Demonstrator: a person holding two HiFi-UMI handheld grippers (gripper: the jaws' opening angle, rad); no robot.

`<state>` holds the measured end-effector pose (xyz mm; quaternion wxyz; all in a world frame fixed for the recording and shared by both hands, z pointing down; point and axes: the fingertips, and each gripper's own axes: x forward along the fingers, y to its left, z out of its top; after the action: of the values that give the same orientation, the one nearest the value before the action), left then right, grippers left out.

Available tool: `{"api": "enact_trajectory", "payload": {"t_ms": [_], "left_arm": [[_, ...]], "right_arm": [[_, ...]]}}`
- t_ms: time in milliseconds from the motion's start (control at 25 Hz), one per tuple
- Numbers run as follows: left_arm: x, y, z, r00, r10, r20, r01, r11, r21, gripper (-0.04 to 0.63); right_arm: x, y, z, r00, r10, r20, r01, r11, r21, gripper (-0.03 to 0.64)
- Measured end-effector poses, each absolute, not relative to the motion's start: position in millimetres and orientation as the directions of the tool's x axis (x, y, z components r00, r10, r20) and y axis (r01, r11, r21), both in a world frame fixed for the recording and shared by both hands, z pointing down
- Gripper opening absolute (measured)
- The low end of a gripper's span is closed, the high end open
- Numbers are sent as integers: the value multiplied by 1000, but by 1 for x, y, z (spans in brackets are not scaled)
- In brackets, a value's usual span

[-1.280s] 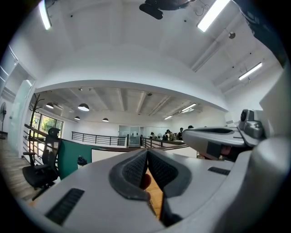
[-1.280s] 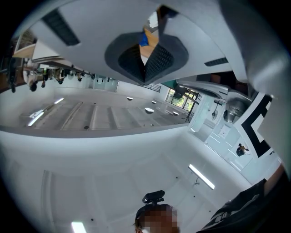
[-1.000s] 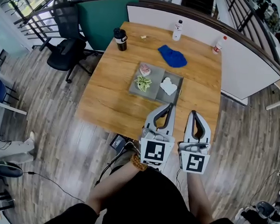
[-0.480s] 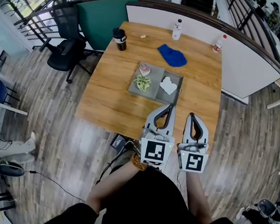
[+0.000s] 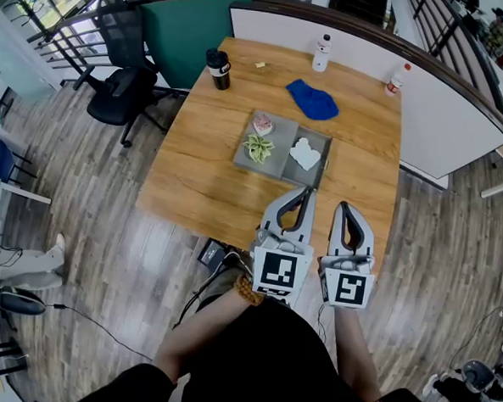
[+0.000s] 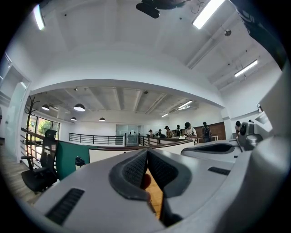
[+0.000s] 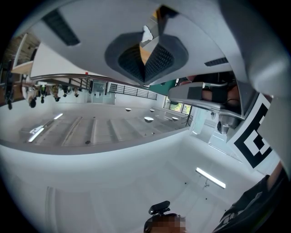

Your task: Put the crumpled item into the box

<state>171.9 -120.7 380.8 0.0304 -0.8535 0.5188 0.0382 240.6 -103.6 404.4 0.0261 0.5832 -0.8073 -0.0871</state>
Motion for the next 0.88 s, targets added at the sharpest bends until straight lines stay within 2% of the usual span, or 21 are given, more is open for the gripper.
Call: {"api": "enact_trajectory", "payload": {"t_ms": [880], "left_arm": [[158, -129, 387, 455, -887, -81, -890, -456, -14, 23]], "right_arm": [[232, -119, 425, -327, -945, 16, -927, 324, 191, 3]]}}
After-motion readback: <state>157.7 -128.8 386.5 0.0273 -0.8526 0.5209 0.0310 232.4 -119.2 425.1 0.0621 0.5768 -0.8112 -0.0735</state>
